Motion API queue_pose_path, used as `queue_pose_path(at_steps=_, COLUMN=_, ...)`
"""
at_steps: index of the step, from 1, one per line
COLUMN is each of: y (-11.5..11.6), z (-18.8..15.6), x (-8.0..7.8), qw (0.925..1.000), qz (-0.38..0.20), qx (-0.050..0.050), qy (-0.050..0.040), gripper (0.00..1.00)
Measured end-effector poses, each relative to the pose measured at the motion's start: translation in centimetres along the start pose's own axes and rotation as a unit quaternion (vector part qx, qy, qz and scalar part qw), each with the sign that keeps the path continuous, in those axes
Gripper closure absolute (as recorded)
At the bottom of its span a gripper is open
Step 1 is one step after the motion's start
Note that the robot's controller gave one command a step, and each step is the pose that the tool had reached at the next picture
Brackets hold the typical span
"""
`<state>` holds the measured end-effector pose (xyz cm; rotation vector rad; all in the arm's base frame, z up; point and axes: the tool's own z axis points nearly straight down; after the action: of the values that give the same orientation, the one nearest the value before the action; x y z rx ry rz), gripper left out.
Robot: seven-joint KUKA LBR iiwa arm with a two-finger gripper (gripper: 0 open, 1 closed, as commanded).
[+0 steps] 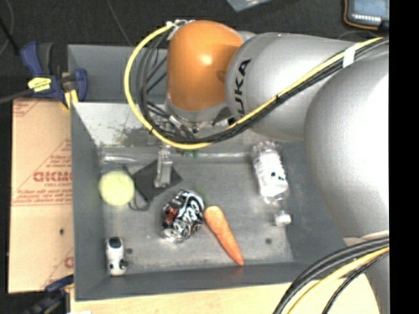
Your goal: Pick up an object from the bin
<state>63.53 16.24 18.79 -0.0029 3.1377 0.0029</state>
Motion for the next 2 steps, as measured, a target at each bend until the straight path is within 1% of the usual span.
queue_pose_path(at_steps=1, y=-2.5, z=7.0, x=-0.7, qw=0.999, qz=-0.044, qx=0.0, qy=-0.0008, gripper=0.0)
queue_pose_path(at_steps=2, y=-5.3, z=12.0, x=-1.1, qw=0.9963, qz=-0.086, qx=0.001, qy=-0.0004, gripper=0.0)
